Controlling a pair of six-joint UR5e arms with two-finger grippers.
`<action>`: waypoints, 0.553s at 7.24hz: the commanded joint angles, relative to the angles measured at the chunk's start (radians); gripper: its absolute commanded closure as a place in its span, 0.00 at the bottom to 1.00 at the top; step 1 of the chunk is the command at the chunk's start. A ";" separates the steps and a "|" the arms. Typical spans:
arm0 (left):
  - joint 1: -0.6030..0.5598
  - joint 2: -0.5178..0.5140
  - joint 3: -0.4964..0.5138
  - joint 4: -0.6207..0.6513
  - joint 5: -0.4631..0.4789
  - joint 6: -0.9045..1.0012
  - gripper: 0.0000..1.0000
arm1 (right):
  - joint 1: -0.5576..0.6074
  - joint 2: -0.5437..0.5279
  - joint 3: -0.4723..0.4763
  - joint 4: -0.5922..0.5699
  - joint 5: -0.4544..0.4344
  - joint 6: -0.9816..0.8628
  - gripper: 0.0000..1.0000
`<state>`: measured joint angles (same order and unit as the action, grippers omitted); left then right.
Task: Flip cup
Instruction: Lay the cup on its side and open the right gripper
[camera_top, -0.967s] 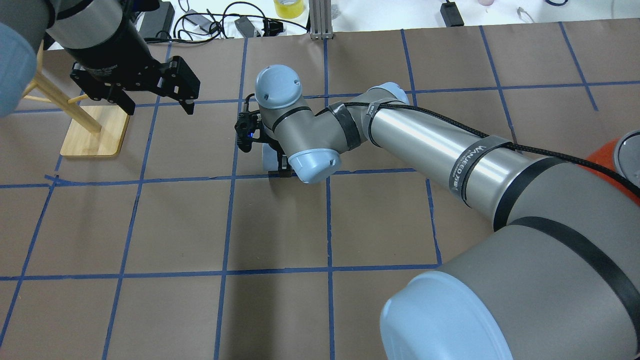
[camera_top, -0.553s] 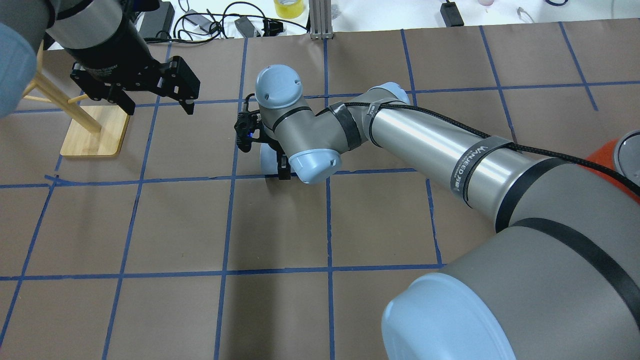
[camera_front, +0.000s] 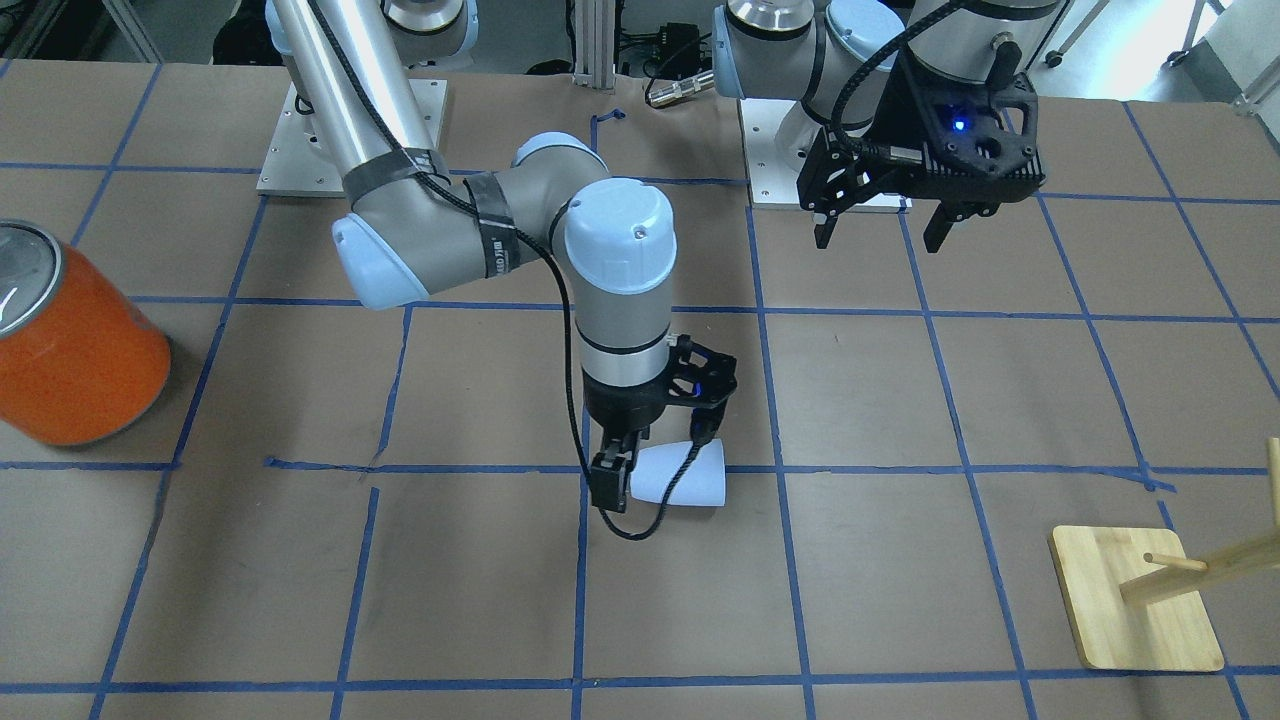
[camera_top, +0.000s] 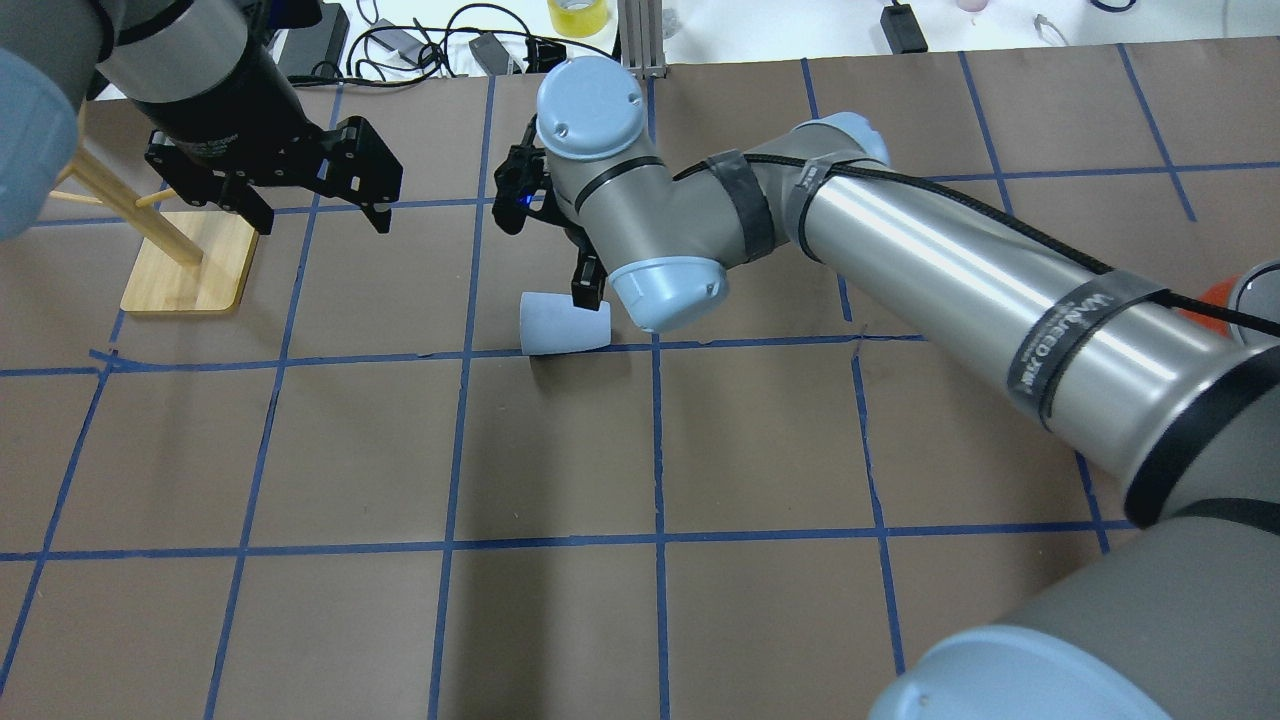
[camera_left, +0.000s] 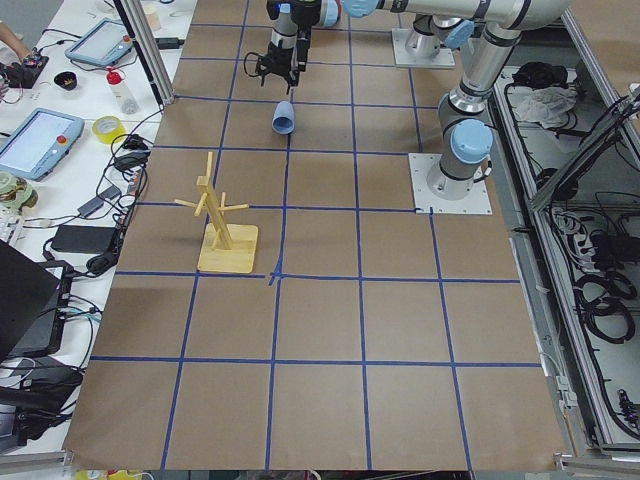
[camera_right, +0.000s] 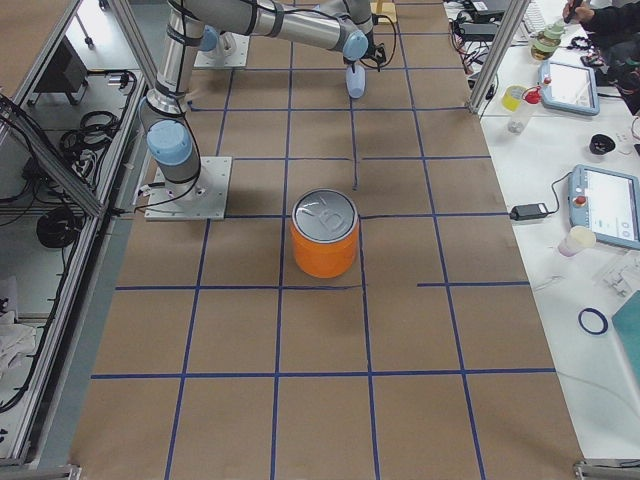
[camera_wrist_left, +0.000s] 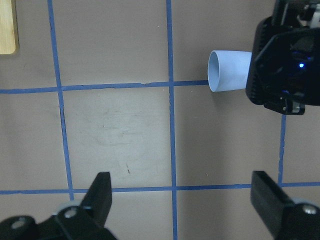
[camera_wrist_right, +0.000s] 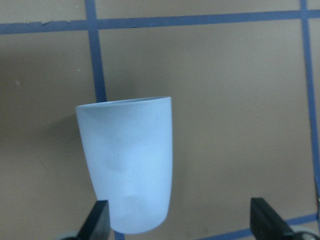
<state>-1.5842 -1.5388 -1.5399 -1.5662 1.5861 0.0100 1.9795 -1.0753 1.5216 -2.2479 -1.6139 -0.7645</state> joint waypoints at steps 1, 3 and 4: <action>0.016 -0.003 -0.008 0.000 -0.009 0.005 0.00 | -0.129 -0.108 0.113 0.098 -0.012 0.481 0.00; 0.099 -0.024 -0.037 0.000 -0.166 0.085 0.00 | -0.303 -0.237 0.135 0.349 -0.003 0.748 0.00; 0.133 -0.046 -0.072 0.005 -0.286 0.119 0.00 | -0.412 -0.289 0.126 0.417 0.012 0.772 0.00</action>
<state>-1.4966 -1.5615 -1.5784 -1.5655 1.4289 0.0828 1.6958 -1.2936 1.6496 -1.9413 -1.6163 -0.0744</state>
